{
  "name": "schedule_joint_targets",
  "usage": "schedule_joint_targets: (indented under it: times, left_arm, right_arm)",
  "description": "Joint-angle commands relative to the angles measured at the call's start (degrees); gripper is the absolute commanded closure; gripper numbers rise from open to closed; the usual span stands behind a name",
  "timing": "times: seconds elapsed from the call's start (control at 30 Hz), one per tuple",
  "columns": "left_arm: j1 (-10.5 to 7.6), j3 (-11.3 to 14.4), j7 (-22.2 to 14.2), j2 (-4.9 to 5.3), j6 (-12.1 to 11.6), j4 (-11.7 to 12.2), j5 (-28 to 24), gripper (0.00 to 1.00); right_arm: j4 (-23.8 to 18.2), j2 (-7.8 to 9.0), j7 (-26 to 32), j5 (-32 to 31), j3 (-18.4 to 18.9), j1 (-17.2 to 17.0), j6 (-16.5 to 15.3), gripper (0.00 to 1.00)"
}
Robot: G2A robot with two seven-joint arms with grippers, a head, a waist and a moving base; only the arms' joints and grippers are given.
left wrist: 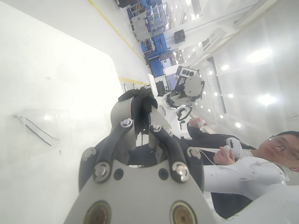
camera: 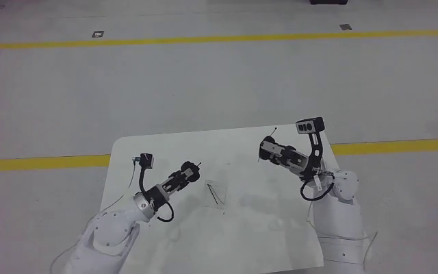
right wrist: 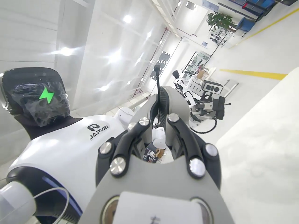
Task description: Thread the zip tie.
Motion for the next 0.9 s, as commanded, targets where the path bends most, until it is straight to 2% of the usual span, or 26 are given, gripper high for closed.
schedule_joint_targets:
  times: [0.0,0.13,0.4,0.47,0.53,0.7,0.87]
  left_arm:
    - [-0.24,0.09,-1.63,0.13,1.39,-0.13,-0.73,1.0]
    - [-0.75,0.15,-3.37,0.36,3.81,-0.72,-2.03,1.0]
    - [-0.75,0.15,-3.37,0.36,3.81,-0.72,-2.03,1.0]
    - [-0.93,0.66,-3.38,0.28,4.52,-0.19,-3.89,1.0]
    - [-1.43,1.24,-5.98,0.29,7.39,0.43,-7.55,1.0]
    - [-2.5,0.58,-13.96,0.66,13.23,1.5,-17.47,1.0]
    - [-3.1,0.57,-18.64,0.89,15.4,2.71,-23.7,1.0]
  right_arm:
    - [-0.76,-0.46,0.0,-1.11,0.08,-0.08,0.0,1.0]
    - [-1.04,-0.68,0.0,-1.65,0.1,-0.12,0.0,1.0]
    - [-1.04,-0.68,0.0,-1.65,0.1,-0.12,0.0,1.0]
    - [-1.41,-0.62,-0.41,-2.44,0.0,-0.11,0.0,1.0]
    - [-2.36,-0.32,-0.15,-6.36,-0.22,0.31,0.0,1.0]
    - [-2.12,0.21,0.0,-6.7,-0.83,1.59,0.0,1.0]
    - [-2.9,1.18,0.0,-8.11,-2.48,1.98,0.0,1.0]
